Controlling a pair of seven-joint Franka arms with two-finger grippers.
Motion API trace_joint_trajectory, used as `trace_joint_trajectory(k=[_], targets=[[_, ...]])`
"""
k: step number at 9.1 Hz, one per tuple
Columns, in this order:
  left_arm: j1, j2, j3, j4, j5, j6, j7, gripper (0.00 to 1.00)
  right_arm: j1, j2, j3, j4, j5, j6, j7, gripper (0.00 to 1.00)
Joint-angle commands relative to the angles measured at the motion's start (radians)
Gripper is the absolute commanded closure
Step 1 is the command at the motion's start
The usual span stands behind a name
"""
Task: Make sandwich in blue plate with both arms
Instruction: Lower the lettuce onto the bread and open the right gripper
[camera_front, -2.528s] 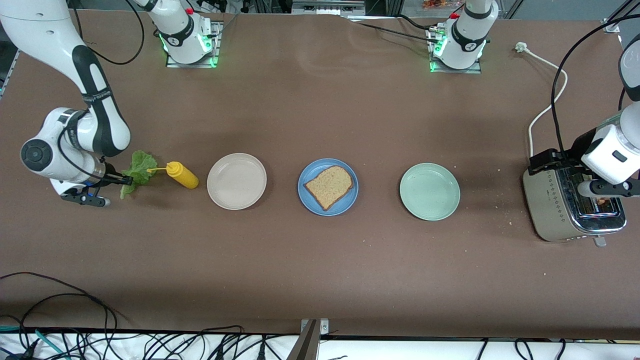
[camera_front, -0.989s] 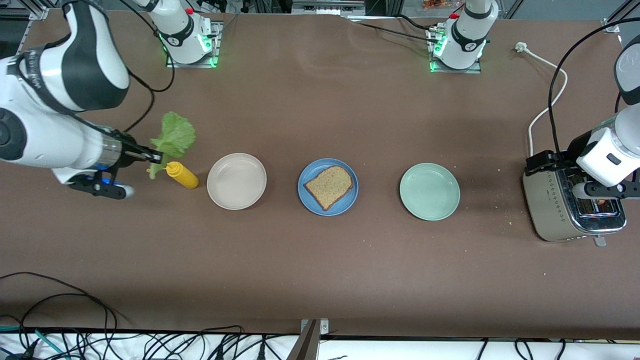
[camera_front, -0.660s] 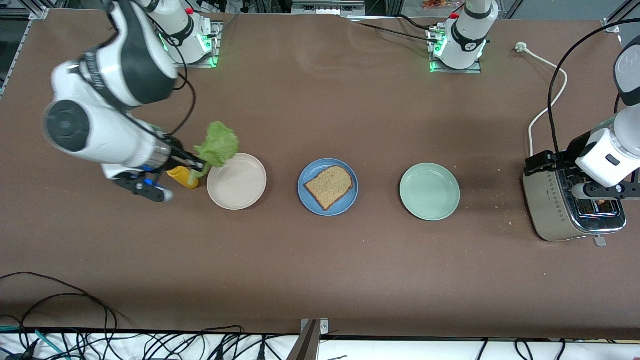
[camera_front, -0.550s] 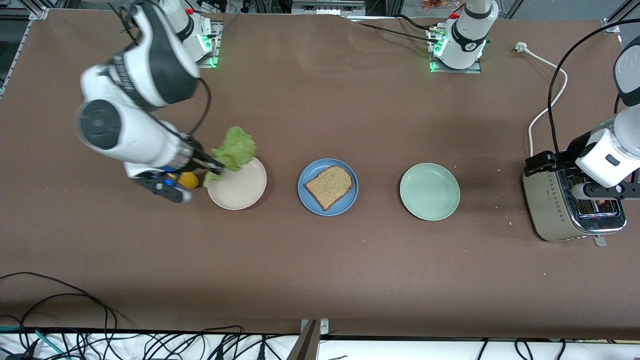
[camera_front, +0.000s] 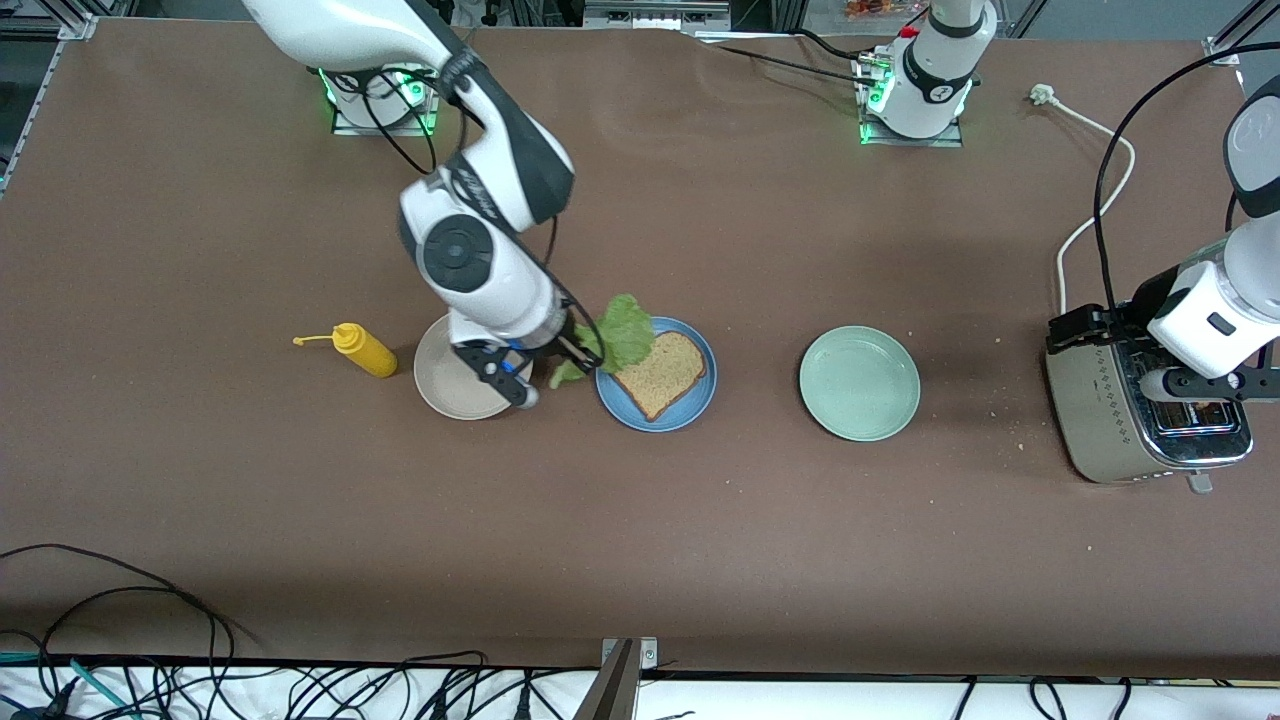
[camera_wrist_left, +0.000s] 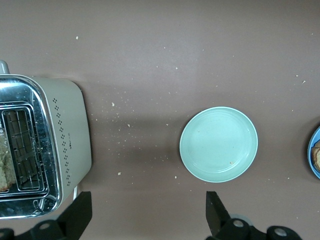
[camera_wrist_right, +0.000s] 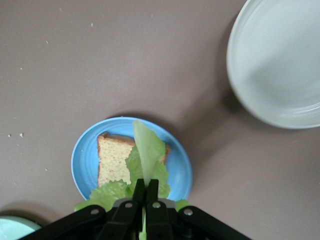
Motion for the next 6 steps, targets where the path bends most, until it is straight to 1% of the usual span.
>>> trace_joint_trajectory(k=[1, 2, 3, 4, 5, 6], targets=[[-0.002, -0.005, 0.003, -0.001, -0.007, -0.009, 0.023, 0.00, 0.087, 0.140, -0.011, 0.019, -0.002, 0.235, 0.149, 1.00], [-0.002, -0.007, 0.003, 0.000, -0.007, -0.009, 0.023, 0.00, 0.112, 0.171, -0.012, 0.019, -0.005, 0.281, 0.175, 1.00], [-0.002, -0.007, 0.003, 0.000, -0.007, -0.009, 0.023, 0.00, 0.115, 0.188, -0.012, 0.019, -0.009, 0.291, 0.178, 1.00], [-0.002, -0.007, 0.003, 0.000, -0.007, -0.009, 0.021, 0.00, 0.113, 0.191, -0.012, 0.019, -0.022, 0.289, 0.178, 0.79], [-0.002, -0.007, 0.003, 0.000, -0.007, -0.009, 0.021, 0.00, 0.112, 0.188, -0.015, 0.018, -0.025, 0.285, 0.180, 0.01], [-0.002, -0.009, 0.003, -0.001, -0.007, -0.009, 0.020, 0.00, 0.113, 0.177, -0.033, 0.018, -0.038, 0.271, 0.174, 0.00]])
